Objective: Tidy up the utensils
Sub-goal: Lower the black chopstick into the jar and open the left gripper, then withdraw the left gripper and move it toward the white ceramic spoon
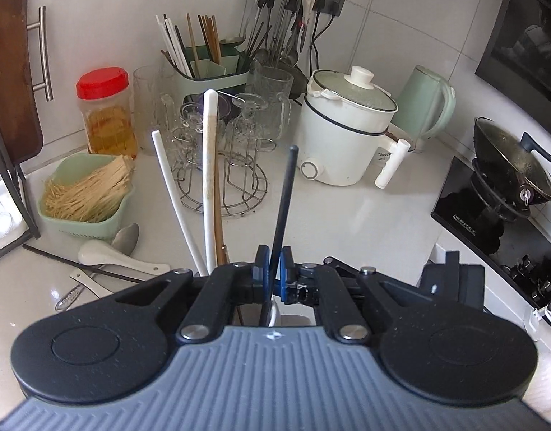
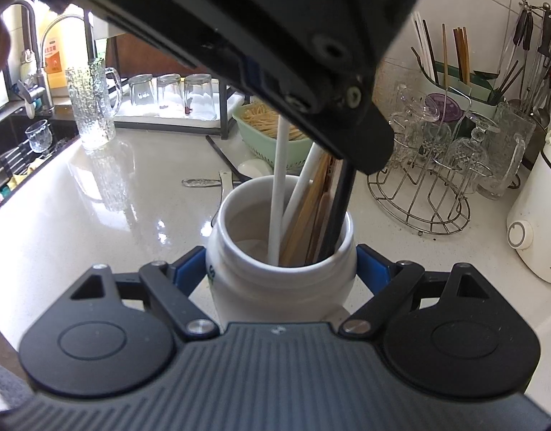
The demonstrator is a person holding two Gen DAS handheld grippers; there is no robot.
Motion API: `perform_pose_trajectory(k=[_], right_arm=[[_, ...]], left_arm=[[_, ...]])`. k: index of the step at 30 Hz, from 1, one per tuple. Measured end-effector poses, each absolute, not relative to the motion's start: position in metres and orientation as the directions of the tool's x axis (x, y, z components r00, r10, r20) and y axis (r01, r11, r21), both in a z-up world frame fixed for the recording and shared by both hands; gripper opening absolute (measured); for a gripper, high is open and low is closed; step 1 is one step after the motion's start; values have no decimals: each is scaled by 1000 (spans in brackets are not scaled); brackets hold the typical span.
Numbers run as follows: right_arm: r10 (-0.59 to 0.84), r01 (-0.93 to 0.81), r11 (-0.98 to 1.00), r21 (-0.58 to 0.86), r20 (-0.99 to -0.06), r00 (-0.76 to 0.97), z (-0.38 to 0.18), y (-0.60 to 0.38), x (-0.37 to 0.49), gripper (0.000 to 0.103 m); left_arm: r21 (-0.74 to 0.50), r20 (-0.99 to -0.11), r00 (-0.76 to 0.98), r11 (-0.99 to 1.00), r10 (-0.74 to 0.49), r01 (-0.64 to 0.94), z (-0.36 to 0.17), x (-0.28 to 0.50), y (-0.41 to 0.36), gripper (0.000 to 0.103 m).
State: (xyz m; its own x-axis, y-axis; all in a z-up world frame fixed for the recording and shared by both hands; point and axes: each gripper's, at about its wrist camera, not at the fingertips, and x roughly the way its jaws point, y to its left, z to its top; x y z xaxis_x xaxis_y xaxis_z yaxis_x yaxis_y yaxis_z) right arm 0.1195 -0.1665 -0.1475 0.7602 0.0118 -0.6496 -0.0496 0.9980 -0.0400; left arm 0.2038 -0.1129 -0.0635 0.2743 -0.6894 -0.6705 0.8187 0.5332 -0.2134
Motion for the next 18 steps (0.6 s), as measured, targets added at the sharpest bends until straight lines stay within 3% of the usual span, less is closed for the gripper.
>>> perform_pose_trajectory(k=[13,18], right_arm=[[7,-33,999,-28,-649,761,-147,-166,119,90],[-2,-25,999,-32,-649,761,-147,-166,118,90]], left_arm=[[-272,-648,288,568,-705,777,-51,204,-101,7],[-292,-619,309,577,-722,763,-39,199,-83,26]])
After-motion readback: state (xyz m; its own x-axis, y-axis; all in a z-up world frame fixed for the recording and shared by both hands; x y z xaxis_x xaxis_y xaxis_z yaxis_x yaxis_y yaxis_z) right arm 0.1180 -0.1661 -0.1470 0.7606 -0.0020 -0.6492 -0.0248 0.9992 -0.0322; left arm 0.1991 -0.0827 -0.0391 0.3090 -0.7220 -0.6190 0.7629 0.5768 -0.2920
